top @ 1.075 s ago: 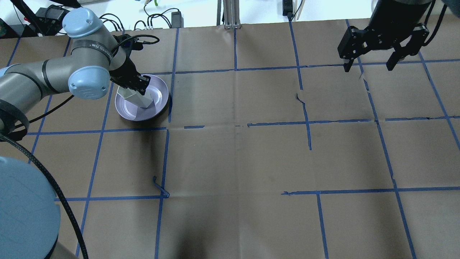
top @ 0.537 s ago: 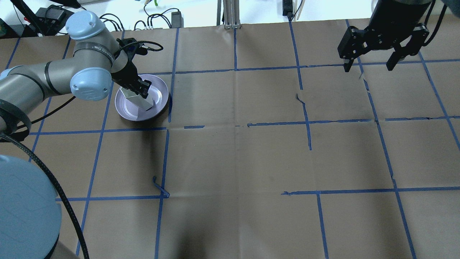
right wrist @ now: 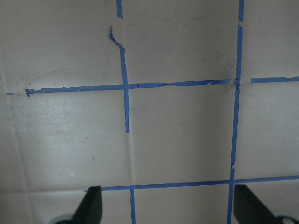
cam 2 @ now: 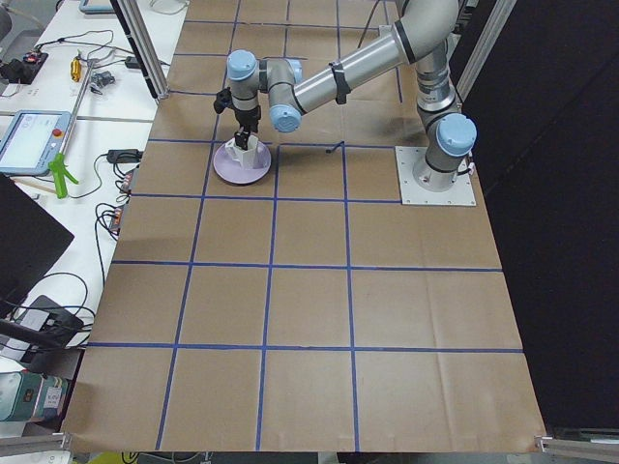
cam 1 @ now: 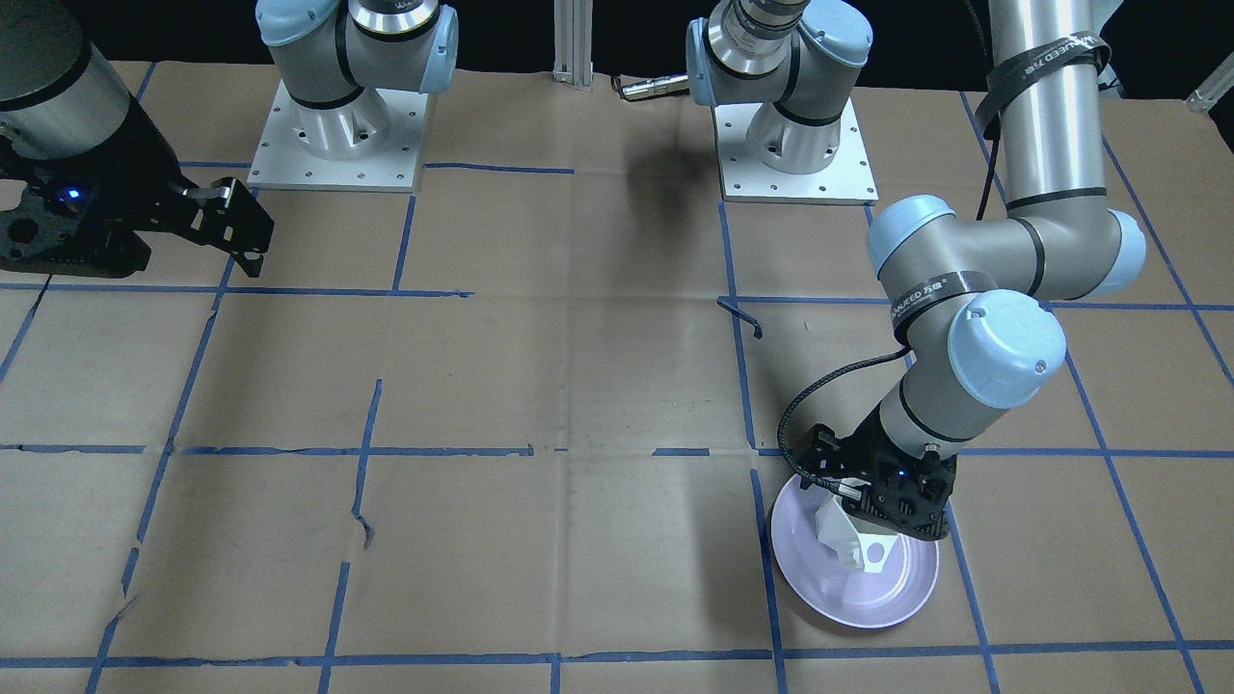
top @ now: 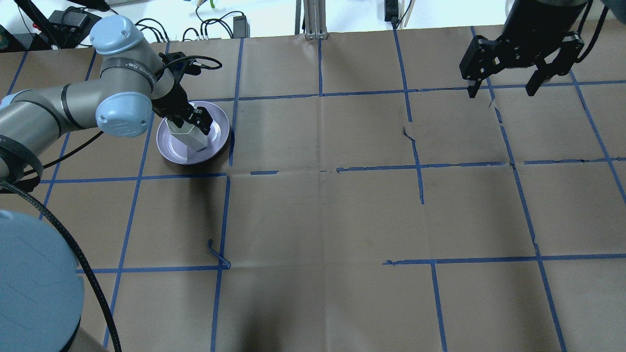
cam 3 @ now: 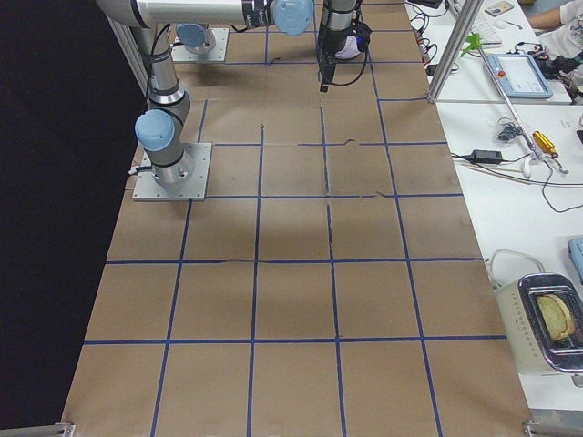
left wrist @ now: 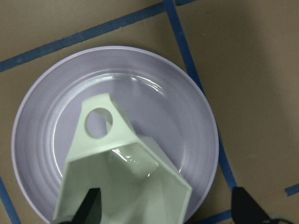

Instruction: Flip cup and place on plate

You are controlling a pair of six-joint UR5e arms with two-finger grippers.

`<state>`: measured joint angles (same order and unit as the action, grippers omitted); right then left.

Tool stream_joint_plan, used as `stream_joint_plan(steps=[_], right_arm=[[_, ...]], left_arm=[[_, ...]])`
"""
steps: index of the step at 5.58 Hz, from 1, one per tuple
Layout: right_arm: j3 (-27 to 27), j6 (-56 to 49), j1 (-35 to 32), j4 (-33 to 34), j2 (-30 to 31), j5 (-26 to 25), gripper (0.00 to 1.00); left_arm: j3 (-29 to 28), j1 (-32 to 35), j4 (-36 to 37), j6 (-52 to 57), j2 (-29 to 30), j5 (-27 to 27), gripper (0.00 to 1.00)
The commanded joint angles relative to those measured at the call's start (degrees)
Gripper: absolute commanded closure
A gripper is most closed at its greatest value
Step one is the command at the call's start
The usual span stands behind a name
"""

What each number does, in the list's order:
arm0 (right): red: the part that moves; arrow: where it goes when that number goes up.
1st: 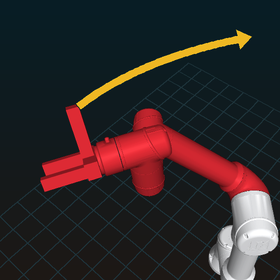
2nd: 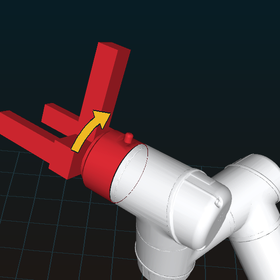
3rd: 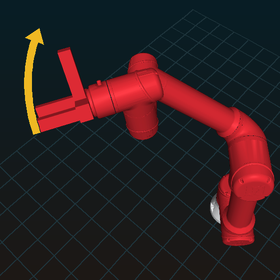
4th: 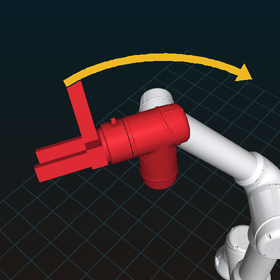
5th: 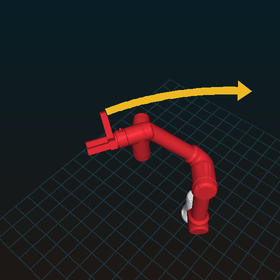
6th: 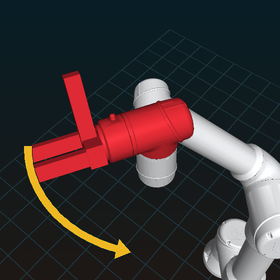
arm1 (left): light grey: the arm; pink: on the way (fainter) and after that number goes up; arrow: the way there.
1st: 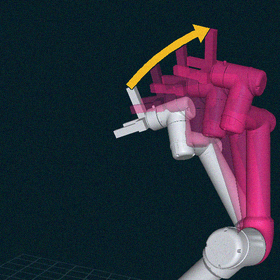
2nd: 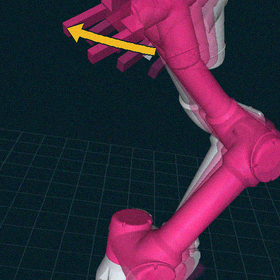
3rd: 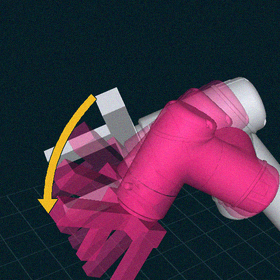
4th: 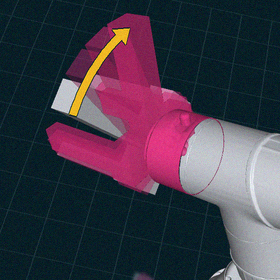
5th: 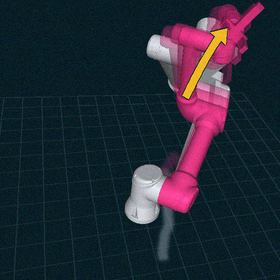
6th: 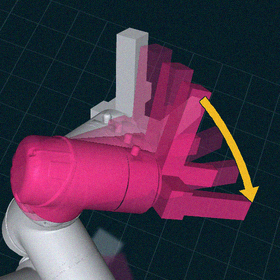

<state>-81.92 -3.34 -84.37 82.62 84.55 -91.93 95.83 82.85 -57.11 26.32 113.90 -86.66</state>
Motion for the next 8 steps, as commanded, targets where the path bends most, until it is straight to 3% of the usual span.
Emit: stream_joint_plan(steps=[1,4,5,7,8], right_arm=[[0.0,0.0,0.0,0.0,0.0,0.0,0.00],[0.0,0.0,0.0,0.0,0.0,0.0,0.00],[0.0,0.0,0.0,0.0,0.0,0.0,0.00],[0.0,0.0,0.0,0.0,0.0,0.0,0.00],[0.0,0.0,0.0,0.0,0.0,0.0,0.00]], left_arm=[[-1.6,0.5,-6.6,-6.8,-4.1,-0.1,0.02],[-9.8,4.1,-30.3,-17.6,-14.5,-0.5,0.02],[-11.2,4.6,-35.1,-19.2,-18.6,-0.3,0.02],[-8.7,4.5,-37.2,-20.5,-24.1,-0.5,0.02],[-8.4,4.6,-37.1,-20.8,-23.7,-1.4,0.02]])
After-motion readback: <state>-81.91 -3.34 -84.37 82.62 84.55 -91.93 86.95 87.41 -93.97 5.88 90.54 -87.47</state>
